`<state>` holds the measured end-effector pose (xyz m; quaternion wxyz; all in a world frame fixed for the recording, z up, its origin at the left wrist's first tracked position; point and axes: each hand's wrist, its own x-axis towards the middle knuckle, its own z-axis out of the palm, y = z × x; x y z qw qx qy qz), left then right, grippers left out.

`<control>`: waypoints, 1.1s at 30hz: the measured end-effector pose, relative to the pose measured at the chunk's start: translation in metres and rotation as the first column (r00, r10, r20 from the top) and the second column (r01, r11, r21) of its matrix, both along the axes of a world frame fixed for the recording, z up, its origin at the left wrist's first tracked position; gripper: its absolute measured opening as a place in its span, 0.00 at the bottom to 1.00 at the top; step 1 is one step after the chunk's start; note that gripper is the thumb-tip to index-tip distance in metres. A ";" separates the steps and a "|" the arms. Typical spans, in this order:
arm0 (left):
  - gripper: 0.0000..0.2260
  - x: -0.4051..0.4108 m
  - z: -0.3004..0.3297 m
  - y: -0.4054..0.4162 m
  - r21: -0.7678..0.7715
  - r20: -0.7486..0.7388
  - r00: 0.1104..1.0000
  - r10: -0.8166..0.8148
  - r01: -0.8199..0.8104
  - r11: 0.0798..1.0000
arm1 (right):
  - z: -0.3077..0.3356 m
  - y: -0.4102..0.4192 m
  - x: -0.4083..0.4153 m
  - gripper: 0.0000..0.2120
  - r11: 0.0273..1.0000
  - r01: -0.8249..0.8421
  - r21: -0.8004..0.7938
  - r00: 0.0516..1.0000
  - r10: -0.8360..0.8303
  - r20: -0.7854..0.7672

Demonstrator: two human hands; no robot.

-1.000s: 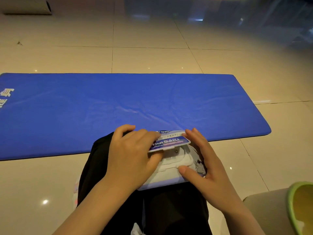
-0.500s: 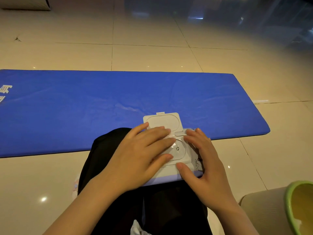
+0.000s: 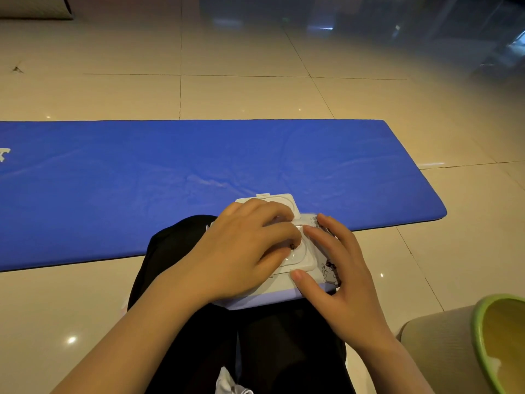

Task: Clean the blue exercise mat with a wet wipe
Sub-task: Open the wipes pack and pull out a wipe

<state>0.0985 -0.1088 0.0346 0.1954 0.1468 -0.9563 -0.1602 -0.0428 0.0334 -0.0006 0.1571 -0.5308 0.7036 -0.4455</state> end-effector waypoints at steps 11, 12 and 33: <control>0.11 -0.007 -0.004 -0.006 0.066 -0.118 0.993 -0.009 0.017 0.998 | 0.000 -0.003 0.002 0.26 1.000 0.027 0.007 0.999 -0.026 -0.032; 0.10 -0.005 -0.005 -0.007 0.126 -0.140 0.990 0.011 0.007 0.992 | -0.001 -0.003 0.003 0.25 1.000 0.027 0.004 0.999 -0.027 -0.030; 0.07 -0.015 -0.005 -0.025 0.150 -0.066 0.991 -0.114 0.123 0.981 | 0.000 -0.005 0.002 0.27 0.999 0.024 0.021 0.999 -0.024 0.024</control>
